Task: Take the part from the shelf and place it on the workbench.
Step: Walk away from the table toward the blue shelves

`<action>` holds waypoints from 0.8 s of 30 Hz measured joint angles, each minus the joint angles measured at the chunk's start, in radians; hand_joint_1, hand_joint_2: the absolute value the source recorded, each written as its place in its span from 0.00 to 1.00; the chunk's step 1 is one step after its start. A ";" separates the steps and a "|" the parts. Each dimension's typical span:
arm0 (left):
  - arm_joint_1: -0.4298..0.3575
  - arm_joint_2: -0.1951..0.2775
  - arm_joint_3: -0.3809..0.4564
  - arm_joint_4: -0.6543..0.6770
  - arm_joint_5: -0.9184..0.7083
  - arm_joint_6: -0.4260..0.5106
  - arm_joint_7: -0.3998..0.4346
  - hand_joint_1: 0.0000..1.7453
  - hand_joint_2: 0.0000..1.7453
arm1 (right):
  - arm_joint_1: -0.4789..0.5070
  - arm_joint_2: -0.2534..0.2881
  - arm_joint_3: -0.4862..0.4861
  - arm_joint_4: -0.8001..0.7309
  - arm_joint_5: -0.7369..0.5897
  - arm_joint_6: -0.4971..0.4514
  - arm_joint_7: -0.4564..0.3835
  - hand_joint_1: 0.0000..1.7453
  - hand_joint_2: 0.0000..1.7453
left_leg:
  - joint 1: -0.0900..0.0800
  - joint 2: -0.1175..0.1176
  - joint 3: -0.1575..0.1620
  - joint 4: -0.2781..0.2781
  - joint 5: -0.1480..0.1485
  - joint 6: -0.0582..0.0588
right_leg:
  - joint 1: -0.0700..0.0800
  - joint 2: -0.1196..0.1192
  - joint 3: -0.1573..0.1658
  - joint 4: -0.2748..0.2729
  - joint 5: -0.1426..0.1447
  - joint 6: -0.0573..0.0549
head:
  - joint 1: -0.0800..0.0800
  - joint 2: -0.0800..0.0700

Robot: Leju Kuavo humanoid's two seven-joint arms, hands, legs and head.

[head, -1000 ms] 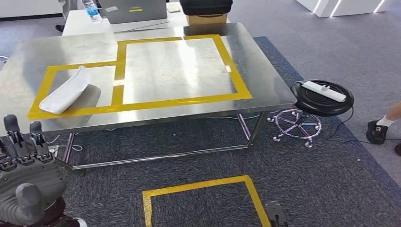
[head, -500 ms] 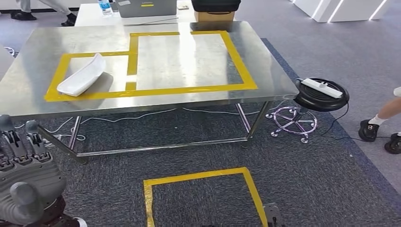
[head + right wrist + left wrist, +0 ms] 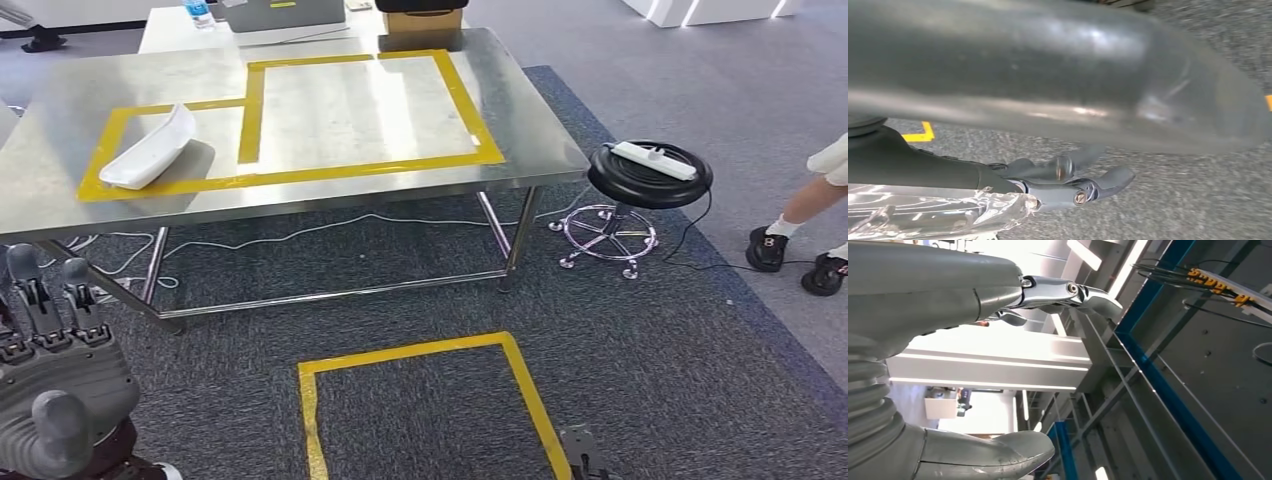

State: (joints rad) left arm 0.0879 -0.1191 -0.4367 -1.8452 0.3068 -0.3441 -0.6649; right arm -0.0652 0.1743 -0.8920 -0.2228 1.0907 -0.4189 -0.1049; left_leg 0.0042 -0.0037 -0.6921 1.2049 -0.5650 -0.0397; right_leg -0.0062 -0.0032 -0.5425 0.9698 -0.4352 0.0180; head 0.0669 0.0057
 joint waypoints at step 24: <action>0.001 -0.001 -0.002 0.008 0.010 0.020 0.014 0.00 0.00 | 0.005 0.002 -0.015 0.000 -0.019 0.002 0.017 0.00 0.00 | -0.001 0.001 0.170 -0.234 0.109 0.029 | -0.005 0.010 -0.016 0.027 -0.001 0.042 | 0.009 0.000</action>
State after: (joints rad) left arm 0.0889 -0.1197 -0.4389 -1.8376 0.3170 -0.3239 -0.6512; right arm -0.0597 0.1763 -0.9066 -0.2224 1.0716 -0.4169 -0.0882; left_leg 0.0030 -0.0029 -0.5219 0.9705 -0.4560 -0.0107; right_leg -0.0109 0.0067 -0.5581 0.9971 -0.4362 0.0601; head 0.0755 0.0057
